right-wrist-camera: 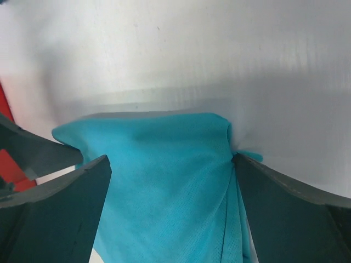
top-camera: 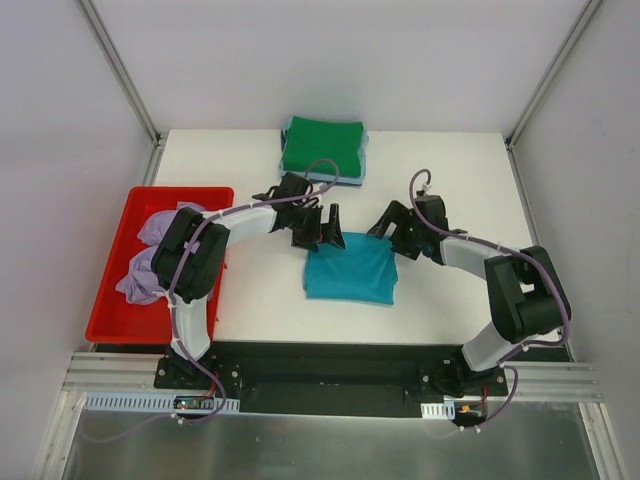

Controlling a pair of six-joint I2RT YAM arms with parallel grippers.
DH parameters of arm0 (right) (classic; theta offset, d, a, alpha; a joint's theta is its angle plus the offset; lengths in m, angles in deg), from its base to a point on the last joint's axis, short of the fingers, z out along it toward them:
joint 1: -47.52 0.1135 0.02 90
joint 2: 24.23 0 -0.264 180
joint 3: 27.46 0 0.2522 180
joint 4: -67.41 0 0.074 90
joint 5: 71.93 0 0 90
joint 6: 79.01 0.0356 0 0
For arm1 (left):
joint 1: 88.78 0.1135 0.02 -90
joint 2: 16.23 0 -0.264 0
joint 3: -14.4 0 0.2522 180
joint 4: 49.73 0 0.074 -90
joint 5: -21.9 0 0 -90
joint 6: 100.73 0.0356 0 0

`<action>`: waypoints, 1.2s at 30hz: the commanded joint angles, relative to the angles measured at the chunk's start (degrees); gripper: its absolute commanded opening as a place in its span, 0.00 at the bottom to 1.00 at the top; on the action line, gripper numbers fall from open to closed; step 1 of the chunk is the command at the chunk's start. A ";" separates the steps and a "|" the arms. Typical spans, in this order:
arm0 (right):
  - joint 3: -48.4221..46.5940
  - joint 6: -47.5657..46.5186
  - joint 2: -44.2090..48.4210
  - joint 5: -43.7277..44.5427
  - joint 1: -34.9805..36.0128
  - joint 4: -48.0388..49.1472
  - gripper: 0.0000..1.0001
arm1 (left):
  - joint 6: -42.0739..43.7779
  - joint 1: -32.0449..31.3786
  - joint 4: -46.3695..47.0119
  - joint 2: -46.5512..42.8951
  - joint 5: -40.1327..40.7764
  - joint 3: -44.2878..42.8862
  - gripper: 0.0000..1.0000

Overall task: Fold and stack the t-shirts
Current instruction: Smooth out wrinkles on the folded tshirt

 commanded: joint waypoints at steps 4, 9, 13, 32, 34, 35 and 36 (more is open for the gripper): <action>1.14 -0.10 -4.08 -1.23 -2.35 -0.45 0.97 | 1.45 3.47 0.83 3.01 -0.07 1.50 0.99; -0.70 -4.76 -0.57 -3.85 -2.35 -2.47 0.98 | 2.33 3.48 1.09 -0.85 -4.20 1.07 0.99; -0.71 -8.10 5.66 -8.52 -1.13 -3.78 0.99 | 2.41 2.86 1.53 -7.17 -7.81 1.41 0.99; 1.33 -8.63 13.44 8.52 8.10 -21.46 0.88 | -5.67 2.16 -4.18 -16.34 9.32 14.07 0.93; -0.78 -8.55 9.39 7.12 8.63 -21.46 0.85 | -5.76 2.16 -4.27 -13.97 9.76 13.28 0.90; -1.66 -8.29 7.63 6.68 8.81 -21.46 0.83 | -6.02 2.16 -4.27 -12.91 8.98 12.93 0.90; -1.85 -7.93 6.57 6.50 8.99 -21.20 0.83 | -6.02 2.07 -4.27 -11.77 7.93 12.67 0.90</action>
